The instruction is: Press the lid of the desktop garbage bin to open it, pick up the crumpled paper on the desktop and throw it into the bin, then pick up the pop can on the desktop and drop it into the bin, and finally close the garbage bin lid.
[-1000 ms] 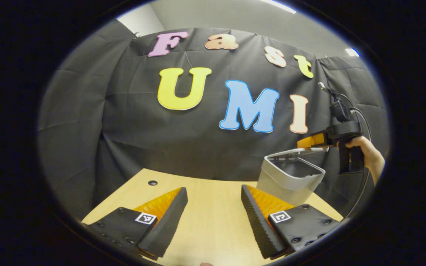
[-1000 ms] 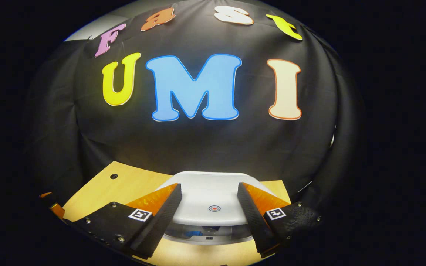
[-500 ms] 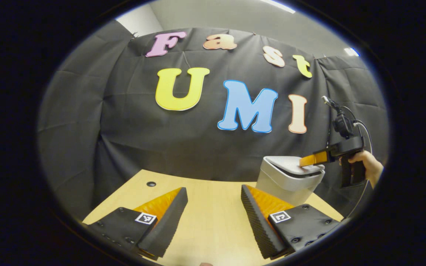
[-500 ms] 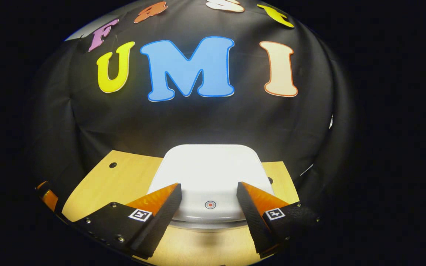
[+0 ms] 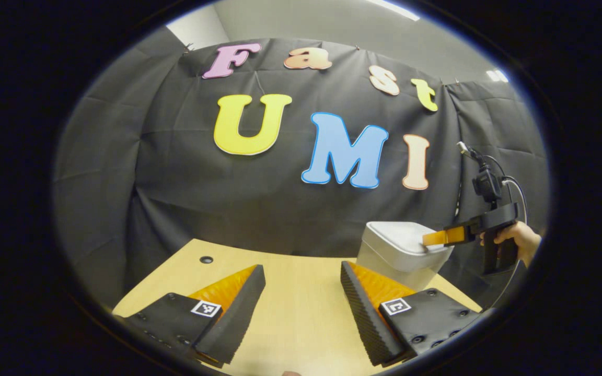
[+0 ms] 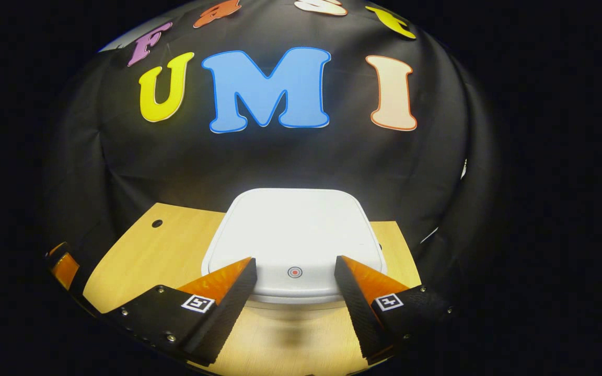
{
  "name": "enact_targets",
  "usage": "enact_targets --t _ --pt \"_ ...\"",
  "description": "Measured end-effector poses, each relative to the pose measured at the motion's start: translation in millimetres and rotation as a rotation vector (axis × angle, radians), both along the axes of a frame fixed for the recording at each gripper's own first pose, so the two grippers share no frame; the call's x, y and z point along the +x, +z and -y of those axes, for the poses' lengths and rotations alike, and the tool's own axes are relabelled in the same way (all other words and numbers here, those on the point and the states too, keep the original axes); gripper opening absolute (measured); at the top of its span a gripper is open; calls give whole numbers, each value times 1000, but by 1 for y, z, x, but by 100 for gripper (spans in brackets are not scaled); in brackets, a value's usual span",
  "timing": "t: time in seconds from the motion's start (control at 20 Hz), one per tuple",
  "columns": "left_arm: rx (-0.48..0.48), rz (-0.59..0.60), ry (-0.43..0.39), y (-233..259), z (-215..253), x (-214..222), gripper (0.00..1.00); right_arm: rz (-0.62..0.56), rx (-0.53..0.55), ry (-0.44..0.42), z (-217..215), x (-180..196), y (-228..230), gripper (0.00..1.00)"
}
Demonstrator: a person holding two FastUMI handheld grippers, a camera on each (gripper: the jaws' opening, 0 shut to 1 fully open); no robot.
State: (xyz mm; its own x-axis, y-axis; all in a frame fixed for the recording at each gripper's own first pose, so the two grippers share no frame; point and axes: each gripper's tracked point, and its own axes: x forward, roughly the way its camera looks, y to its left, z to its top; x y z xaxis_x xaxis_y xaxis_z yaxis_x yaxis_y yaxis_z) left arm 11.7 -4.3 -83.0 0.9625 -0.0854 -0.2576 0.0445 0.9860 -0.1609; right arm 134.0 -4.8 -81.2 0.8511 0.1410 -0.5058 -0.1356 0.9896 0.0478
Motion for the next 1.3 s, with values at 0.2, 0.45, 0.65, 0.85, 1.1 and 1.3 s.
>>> enact_targets --t 0.2,0.45,0.65,0.85,1.1,1.3 --pt "-17 -1 -12 -3 2 1 95 13 -3 -11 -2 -1 -4 97" --pt "-21 7 -35 -1 8 1 95 -27 2 6 -3 0 -5 99" --pt "-23 8 -29 -4 4 -3 95 9 3 -13 -4 1 -4 99" --pt "-17 19 -15 1 -3 -7 95 29 5 -35 -5 1 -5 100" --pt "5 34 -3 8 -9 -18 95 3 16 -66 -4 4 -1 99" --pt "32 41 18 16 -20 -25 95 26 47 -123 -4 1 3 98"
